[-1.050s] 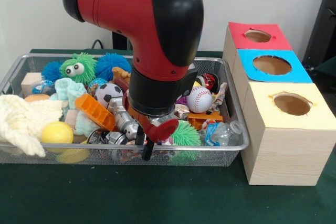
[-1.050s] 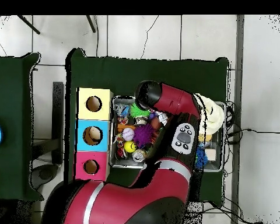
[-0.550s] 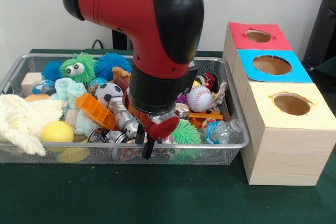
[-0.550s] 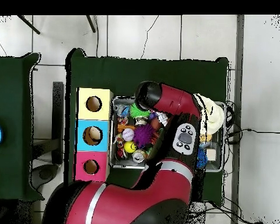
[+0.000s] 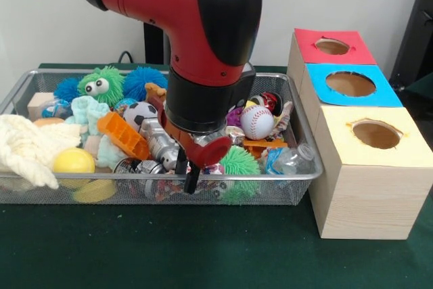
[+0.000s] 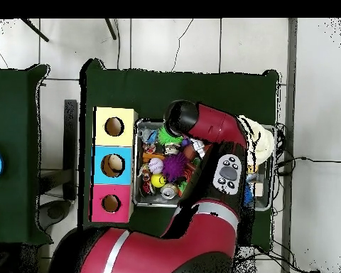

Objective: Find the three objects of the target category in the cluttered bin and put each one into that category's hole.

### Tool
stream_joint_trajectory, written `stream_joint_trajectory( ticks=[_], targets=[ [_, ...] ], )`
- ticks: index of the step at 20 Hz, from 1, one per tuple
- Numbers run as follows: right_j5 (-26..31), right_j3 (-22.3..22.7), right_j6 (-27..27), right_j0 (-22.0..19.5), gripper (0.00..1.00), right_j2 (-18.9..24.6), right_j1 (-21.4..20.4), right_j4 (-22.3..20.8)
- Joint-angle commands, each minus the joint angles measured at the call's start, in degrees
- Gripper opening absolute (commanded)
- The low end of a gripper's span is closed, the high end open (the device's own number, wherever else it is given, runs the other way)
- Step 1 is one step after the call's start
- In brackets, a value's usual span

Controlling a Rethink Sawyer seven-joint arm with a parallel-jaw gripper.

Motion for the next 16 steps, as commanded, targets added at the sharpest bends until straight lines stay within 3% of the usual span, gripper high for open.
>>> stream_joint_trajectory(
  ticks=[1,16],
  targets=[
    [7.01,7.13,-7.16,-1.14,0.00,4.26,-5.97,-5.80],
    [4.30,7.05,-7.59,-1.96,0.00,5.52,-4.61,-7.87]
  ],
)
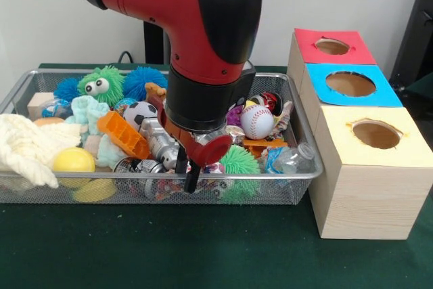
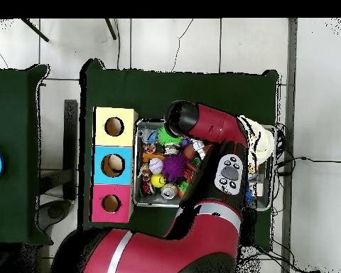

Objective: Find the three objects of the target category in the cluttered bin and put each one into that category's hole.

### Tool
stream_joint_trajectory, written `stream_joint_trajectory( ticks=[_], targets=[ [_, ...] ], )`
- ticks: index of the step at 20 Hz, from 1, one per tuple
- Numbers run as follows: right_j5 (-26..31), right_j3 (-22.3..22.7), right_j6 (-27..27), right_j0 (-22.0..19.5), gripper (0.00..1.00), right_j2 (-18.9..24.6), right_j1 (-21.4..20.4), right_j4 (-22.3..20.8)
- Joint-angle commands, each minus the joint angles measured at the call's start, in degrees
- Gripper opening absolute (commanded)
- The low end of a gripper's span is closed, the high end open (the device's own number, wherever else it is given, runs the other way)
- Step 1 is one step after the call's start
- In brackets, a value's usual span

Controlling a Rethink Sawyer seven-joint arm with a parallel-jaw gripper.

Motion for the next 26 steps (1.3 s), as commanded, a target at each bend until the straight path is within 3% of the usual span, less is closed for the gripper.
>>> stream_joint_trajectory(
  ticks=[1,5,12,26],
  targets=[
    [3.53,6.64,-8.01,-1.91,0.00,4.96,-3.42,-6.40],
    [1.44,6.42,-9.81,-3.23,0.00,6.68,-2.32,-7.48],
    [-3.93,7.01,-6.55,-4.69,0.00,8.65,-0.96,-8.10],
    [-8.12,10.79,-4.48,-4.97,0.00,10.03,-2.52,-10.35]
  ],
)
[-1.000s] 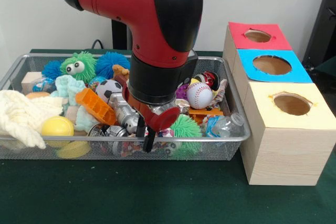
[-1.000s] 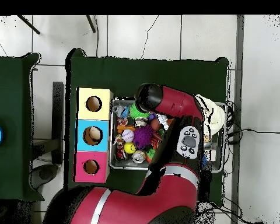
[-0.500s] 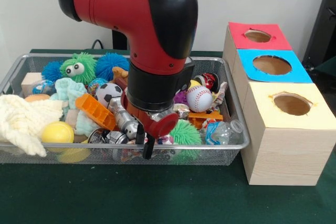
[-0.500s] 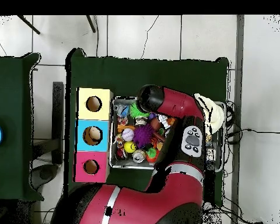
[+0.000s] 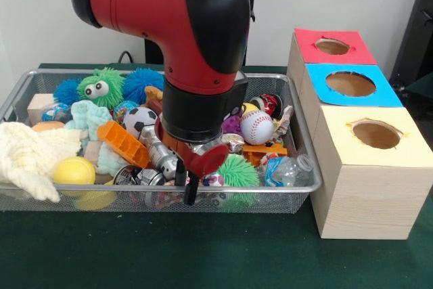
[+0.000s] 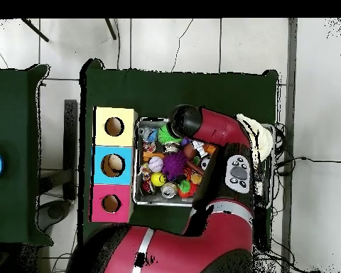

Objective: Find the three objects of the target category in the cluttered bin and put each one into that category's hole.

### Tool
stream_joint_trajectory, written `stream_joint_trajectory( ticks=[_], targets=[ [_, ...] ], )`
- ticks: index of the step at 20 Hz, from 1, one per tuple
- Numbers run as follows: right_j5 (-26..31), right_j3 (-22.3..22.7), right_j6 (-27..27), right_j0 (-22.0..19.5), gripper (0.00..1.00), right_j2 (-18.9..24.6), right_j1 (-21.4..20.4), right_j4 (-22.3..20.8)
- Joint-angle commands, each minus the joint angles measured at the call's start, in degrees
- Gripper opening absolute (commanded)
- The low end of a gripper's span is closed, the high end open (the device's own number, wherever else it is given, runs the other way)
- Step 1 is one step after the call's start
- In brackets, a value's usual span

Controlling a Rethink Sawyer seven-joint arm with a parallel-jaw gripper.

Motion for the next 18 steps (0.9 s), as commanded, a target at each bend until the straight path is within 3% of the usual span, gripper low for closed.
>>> stream_joint_trajectory(
  ticks=[1,8,18],
  targets=[
    [-3.88,9.49,-4.32,-1.37,0.00,4.37,-1.75,-6.41],
    [-6.21,12.11,-3.87,-2.28,0.00,6.65,-2.27,-6.15],
    [-5.98,9.69,-4.28,-3.33,0.00,7.10,-0.59,-6.21]
  ],
)
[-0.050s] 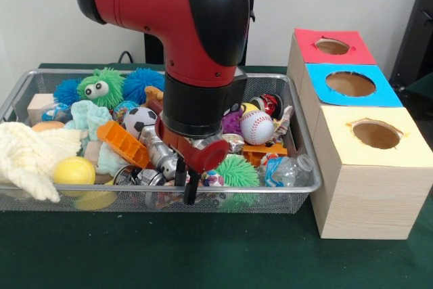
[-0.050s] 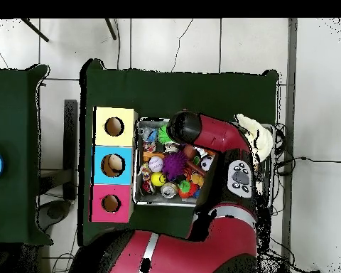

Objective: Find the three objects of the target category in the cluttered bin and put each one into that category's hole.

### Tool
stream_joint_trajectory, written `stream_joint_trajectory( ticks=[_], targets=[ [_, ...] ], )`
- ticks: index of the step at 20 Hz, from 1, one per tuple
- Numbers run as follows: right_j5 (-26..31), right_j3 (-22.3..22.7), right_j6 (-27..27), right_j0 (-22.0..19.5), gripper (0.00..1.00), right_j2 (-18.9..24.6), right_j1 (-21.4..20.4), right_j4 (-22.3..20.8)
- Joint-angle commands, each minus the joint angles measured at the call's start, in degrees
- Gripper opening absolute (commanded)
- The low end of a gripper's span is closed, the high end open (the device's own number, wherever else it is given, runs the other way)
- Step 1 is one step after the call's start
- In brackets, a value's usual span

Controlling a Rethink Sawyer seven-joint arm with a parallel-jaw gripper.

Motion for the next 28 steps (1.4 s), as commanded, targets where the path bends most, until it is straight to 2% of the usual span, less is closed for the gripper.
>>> stream_joint_trajectory(
  ticks=[1,4,6,7,14,18,23,28],
  targets=[
    [0.66,4.94,-4.40,-2.43,0.00,5.03,1.39,-5.22],
    [2.80,3.78,-4.39,-2.40,0.00,4.23,0.87,-5.09],
    [2.42,3.29,-7.09,-3.08,0.00,4.93,0.94,-6.47],
    [2.47,3.64,-6.90,-3.61,1.00,5.65,0.93,-6.44],
    [3.70,2.47,-5.20,-4.15,1.00,6.22,0.86,-6.85],
    [2.64,3.93,-4.05,-3.87,1.00,6.52,0.14,-7.34],
    [2.19,8.04,-3.07,-2.71,1.00,6.28,-3.34,-7.40],
    [2.82,8.87,-1.85,-1.59,1.00,5.33,-4.89,-7.17]
  ],
)
